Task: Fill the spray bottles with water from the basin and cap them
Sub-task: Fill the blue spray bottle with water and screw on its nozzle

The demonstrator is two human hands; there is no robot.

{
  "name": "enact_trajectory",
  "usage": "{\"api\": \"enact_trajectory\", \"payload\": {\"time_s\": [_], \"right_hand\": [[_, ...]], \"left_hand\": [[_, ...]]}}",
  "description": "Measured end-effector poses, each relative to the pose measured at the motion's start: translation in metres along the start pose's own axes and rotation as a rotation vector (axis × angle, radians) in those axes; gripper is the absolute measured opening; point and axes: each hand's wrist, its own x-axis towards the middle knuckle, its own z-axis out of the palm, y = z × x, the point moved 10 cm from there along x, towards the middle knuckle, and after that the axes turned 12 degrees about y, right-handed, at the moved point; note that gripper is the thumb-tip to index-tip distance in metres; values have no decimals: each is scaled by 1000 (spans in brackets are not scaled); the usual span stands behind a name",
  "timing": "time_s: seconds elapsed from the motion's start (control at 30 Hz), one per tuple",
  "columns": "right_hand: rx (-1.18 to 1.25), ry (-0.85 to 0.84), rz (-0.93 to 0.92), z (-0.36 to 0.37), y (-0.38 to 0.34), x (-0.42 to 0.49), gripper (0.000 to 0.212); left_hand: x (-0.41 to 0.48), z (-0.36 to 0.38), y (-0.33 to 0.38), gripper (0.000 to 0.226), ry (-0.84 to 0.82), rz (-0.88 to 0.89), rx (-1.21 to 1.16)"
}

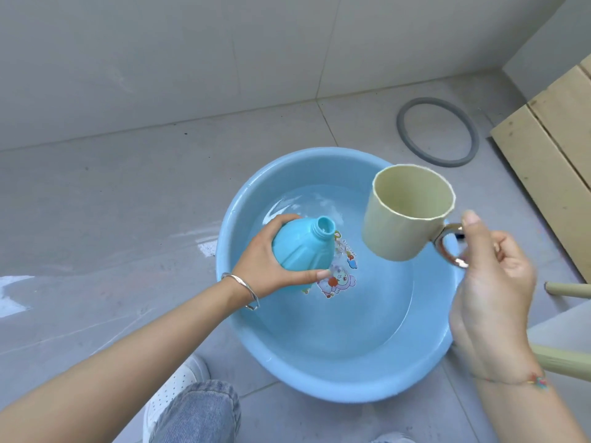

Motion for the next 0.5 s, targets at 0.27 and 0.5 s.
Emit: {"api": "enact_trajectory", "payload": {"time_s": [0.27,0.5], "right_hand": [[90,21,219,-34,-23,-25,38],[246,58,140,-89,-133,-33,37]], "left_hand": [[-6,-25,93,75,26,61,-84],[-34,-25,200,73,-40,129,-133]]}}
